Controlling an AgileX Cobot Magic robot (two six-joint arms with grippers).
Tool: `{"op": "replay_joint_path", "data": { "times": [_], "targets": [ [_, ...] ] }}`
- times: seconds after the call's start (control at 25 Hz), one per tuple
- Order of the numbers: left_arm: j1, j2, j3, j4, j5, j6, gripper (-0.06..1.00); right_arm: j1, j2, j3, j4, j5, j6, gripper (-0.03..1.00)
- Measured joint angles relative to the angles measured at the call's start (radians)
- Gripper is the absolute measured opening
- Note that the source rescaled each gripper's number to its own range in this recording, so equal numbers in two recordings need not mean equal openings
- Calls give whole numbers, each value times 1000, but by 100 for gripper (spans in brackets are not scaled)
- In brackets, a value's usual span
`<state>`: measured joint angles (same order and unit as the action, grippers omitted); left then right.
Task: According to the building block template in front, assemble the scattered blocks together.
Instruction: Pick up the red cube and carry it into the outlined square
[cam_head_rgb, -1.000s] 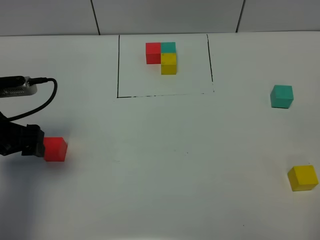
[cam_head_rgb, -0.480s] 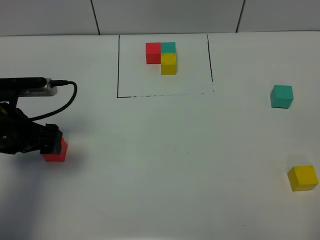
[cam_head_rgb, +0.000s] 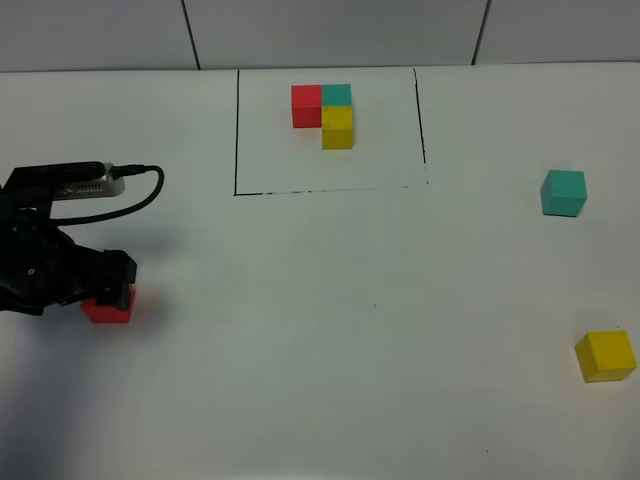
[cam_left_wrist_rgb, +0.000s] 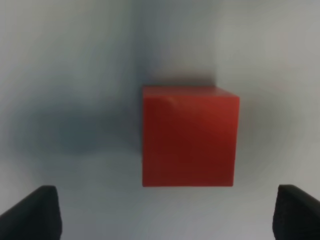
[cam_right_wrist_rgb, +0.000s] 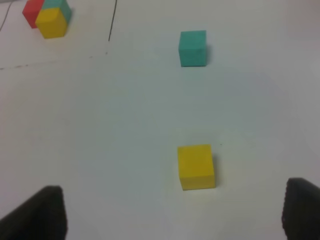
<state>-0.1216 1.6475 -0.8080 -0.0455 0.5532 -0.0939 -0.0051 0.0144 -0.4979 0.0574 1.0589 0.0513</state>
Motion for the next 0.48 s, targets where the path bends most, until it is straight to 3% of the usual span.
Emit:
{"op": "replay_joint_path", "data": {
  "times": [0.48],
  "targets": [
    [-37, 95, -35, 12, -28, -32, 91, 0, 0, 0, 0, 0, 0, 75]
  ]
}}
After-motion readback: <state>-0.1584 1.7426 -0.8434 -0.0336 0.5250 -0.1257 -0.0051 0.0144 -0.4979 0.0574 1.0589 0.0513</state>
